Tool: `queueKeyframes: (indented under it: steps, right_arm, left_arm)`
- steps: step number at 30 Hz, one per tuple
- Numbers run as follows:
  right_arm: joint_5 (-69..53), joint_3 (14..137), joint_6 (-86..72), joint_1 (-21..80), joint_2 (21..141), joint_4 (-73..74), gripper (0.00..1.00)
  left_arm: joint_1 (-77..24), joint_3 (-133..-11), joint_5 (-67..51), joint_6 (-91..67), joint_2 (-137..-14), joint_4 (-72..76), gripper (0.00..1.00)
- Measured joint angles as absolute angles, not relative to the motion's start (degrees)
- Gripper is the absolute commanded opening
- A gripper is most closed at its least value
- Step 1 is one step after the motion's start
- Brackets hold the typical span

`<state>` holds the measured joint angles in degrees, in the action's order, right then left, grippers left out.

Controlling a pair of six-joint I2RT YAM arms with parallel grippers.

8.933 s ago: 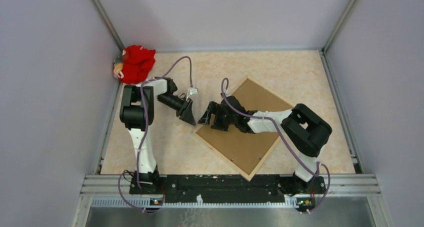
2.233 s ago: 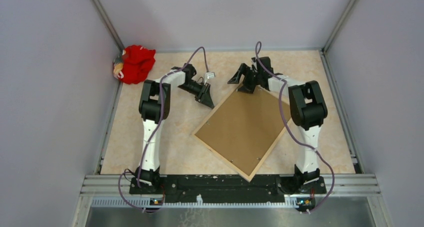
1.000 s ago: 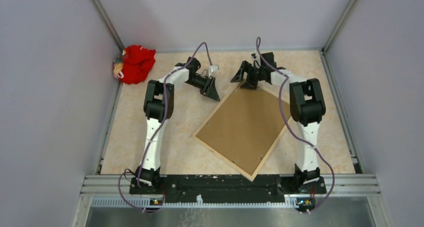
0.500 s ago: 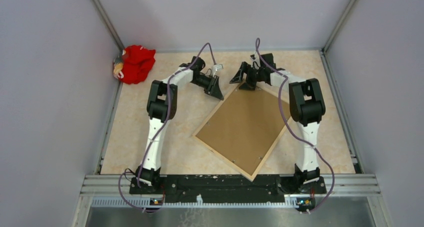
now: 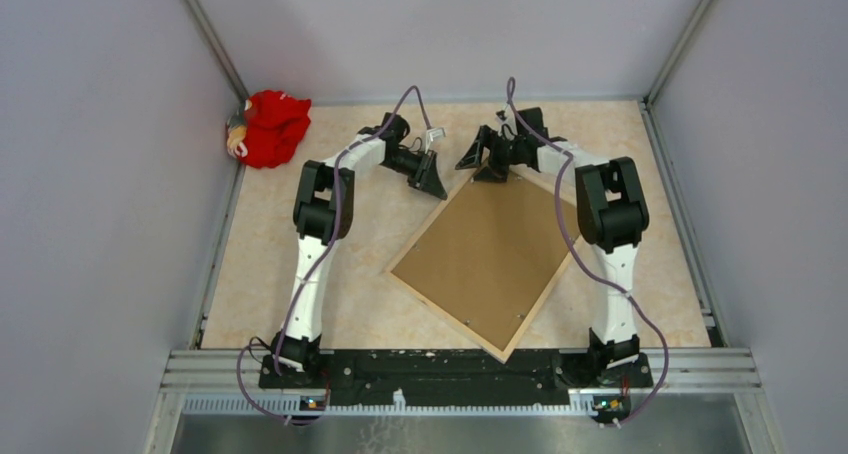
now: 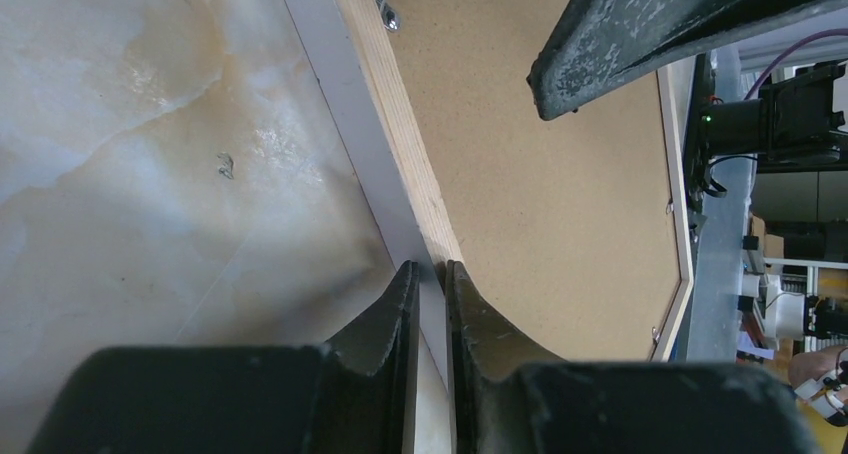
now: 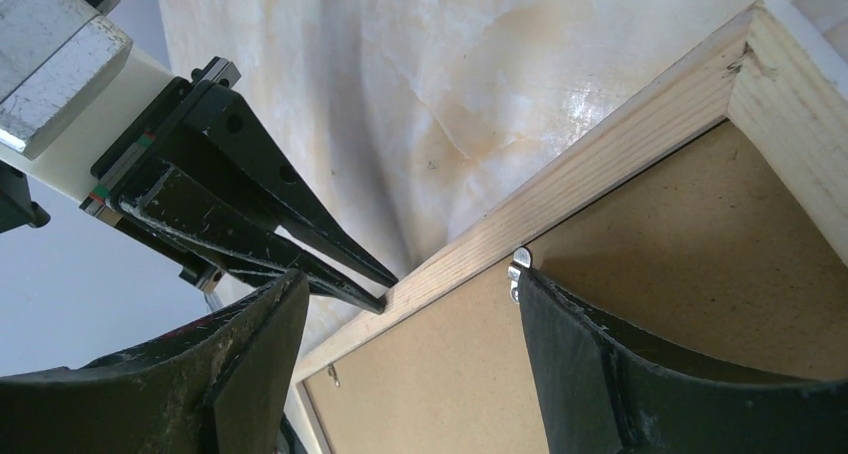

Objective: Put the photo into the frame

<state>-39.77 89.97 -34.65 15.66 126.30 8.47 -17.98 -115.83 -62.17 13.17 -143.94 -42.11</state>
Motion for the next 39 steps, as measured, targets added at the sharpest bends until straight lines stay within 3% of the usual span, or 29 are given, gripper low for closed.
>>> queueKeyframes:
  steps: [14, 21, 31, 39]
  right_arm:
    - [-40.12, 90.11, -35.64, 15.68, 126.89, 8.05, 0.76]
    - [-38.35, 92.20, -34.54, 15.94, 126.85, 11.51, 0.89]
    - [-26.48, 80.73, -33.58, 11.62, 111.85, 11.53, 0.89]
    - [-20.32, 74.94, -32.45, 10.22, 109.47, 10.87, 0.86]
  left_arm:
    - [-17.63, -114.61, -63.90, 13.21, -143.87, -40.40, 0.16]
    - [-17.56, -113.38, -64.07, 13.65, -143.26, -39.29, 0.16]
    - [-17.56, -111.87, -63.66, 15.09, -142.26, -38.13, 0.15]
    - [-17.56, -111.85, -63.70, 15.16, -142.23, -38.09, 0.15]
